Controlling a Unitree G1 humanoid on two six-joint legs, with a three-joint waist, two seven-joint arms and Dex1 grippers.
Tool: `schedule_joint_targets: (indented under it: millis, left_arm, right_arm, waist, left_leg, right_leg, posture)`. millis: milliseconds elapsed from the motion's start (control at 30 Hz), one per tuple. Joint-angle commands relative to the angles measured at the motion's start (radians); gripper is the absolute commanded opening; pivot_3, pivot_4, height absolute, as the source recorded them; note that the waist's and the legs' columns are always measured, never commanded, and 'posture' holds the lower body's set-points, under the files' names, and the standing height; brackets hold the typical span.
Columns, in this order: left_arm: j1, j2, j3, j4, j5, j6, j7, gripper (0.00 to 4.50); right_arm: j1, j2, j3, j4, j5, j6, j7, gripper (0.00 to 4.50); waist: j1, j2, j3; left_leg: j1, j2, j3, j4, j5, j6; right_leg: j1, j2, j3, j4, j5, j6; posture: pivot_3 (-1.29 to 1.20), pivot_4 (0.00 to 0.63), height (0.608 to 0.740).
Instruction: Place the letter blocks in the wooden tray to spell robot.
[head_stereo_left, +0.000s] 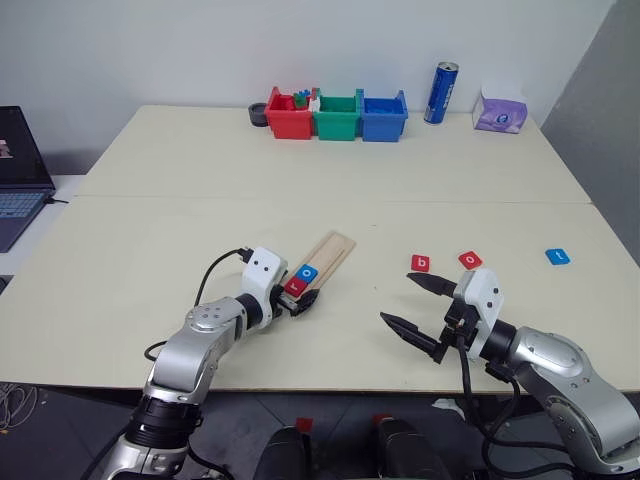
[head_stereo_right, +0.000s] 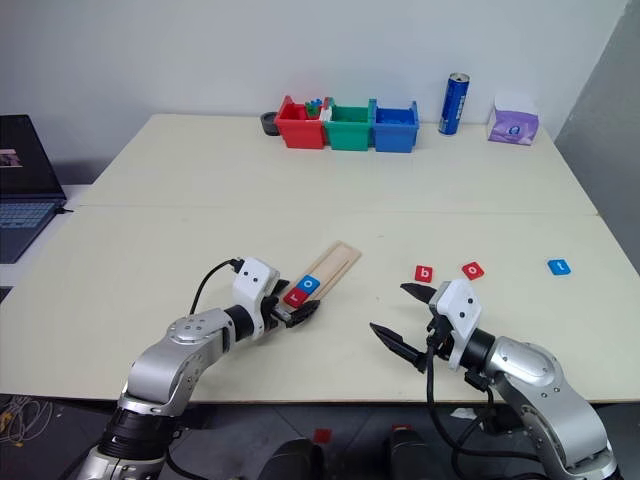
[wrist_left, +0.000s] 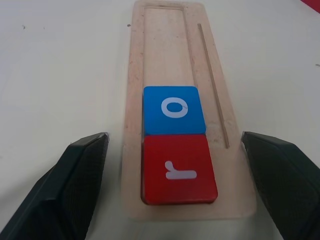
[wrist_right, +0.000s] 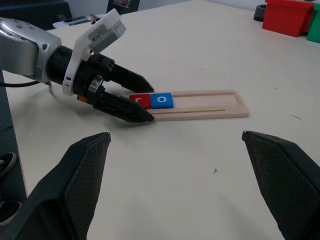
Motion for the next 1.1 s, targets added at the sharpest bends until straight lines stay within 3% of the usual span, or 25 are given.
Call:
schedule_joint_targets:
  millis: [33,500,1100]
  left_arm:
    - [-0.003,-0.009,0.007,0.001,-0.003,0.000,-0.005,4.50]
    - [0.007,-0.021,-0.009,-0.039,-0.015,0.002,-0.040,4.50]
    - [-0.026,-0.007,-0.035,-0.035,0.003,0.192,-0.019,4.50]
  right_arm:
    - [0.008,-0.010,-0.013,-0.054,0.017,-0.003,0.008,4.48]
    - [0.019,-0.021,-0.014,-0.065,0.014,-0.010,0.012,4.48]
    - [0.023,-0.028,-0.008,-0.073,0.031,0.009,0.021,4.48]
  waist:
    - [0.000,0.000,0.000]
    - [0.000,0.000,0.000]
    - [0.000,0.000,0.000]
  left_leg:
    - [0.000,0.000,0.000,0.000,0.000,0.000]
    - [0.000,0.000,0.000,0.000,0.000,0.000]
    - [0.001,0.000,0.000,0.000,0.000,0.000]
  right_leg:
    - [0.000,0.000,0.000,0.000,0.000,0.000]
    - [0.000,0.000,0.000,0.000,0.000,0.000]
    - [0.001,0.000,0.000,0.000,0.000,0.000]
  posture:
    - [0.00,0.150,0.740]
    - [0.00,0.150,0.740]
    - [0.00,0.150,0.740]
